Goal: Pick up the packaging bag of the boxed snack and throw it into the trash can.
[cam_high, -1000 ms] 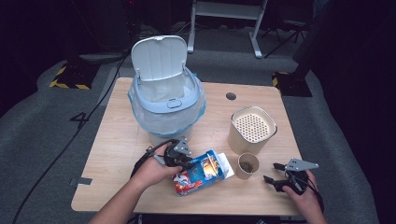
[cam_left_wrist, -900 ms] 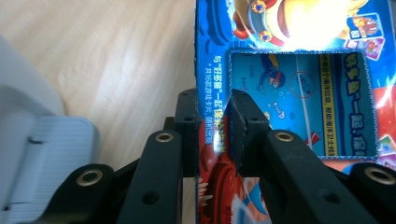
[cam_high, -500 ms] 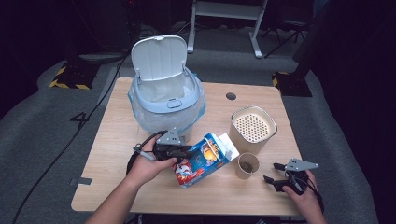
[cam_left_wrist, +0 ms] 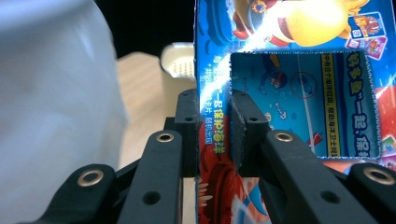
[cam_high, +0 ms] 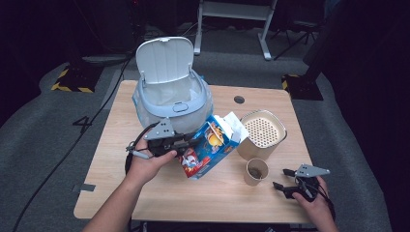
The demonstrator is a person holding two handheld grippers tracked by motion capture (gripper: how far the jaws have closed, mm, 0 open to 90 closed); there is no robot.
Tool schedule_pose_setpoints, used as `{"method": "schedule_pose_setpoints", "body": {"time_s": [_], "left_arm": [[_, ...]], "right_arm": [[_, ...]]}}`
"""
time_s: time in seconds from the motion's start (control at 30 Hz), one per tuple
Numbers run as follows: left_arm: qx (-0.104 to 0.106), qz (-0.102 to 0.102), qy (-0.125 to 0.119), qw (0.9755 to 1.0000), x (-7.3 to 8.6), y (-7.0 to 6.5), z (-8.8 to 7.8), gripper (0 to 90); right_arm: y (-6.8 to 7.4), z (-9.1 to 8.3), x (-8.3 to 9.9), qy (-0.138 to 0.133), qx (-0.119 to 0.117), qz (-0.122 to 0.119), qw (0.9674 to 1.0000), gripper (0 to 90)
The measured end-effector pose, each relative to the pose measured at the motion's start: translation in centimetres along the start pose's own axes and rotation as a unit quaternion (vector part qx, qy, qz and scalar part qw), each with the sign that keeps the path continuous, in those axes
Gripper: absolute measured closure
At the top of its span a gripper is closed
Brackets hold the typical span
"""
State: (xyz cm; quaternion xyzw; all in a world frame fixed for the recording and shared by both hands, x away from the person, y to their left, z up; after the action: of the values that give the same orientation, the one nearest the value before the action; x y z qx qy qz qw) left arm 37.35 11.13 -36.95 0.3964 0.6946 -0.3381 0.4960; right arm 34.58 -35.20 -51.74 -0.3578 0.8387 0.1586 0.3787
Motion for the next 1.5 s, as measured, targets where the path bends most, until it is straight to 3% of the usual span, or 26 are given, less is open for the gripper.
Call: {"method": "schedule_pose_setpoints", "body": {"time_s": [0.2, 0.4, 0.7, 0.77, 1.23, 1.37, 1.5], "left_arm": [[-0.020, -0.006, -0.039, 0.9990, -1.9, 0.6, -1.6, 75.6], [-0.038, -0.004, -0.055, 0.9978, -3.4, 1.2, -2.9, 75.6], [-0.048, -0.004, -0.086, 0.9951, -5.3, 1.8, -4.1, 75.6], [-0.048, -0.012, -0.097, 0.9940, -5.9, 2.0, -4.5, 75.6], [-0.074, -0.003, -0.104, 0.9918, -8.1, 3.1, -5.3, 75.6], [-0.082, 0.002, -0.102, 0.9914, -9.1, 3.7, -5.6, 75.7], [-0.099, 0.003, -0.108, 0.9892, -10.4, 4.9, -6.1, 75.7]], "right_arm": [[0.0, 0.0, 0.0, 0.000, 0.001, 0.000, 1.0000, 26.0], [0.0, 0.0, 0.0, 0.000, 0.000, 0.000, 1.0000, 26.0], [0.0, 0.0, 0.0, 0.000, 0.000, 0.000, 1.0000, 26.0], [0.0, 0.0, 0.0, 0.000, 0.000, 0.000, 1.0000, 25.9], [0.0, 0.0, 0.0, 0.000, 0.000, 0.000, 1.0000, 25.9], [0.0, 0.0, 0.0, 0.000, 0.000, 0.000, 1.0000, 25.9], [0.0, 0.0, 0.0, 0.000, 0.000, 0.000, 1.0000, 26.0]]}}
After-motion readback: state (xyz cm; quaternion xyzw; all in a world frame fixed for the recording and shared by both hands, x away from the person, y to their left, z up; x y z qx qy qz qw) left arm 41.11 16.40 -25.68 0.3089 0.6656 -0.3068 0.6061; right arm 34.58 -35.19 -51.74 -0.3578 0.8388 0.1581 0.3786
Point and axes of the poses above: each handheld gripper's, and its own axes: z roughly forward along the jaws, x roughly out of its underside, y roughly to its left, the point moved 2 cm from there along z, roughly forward along the jaws
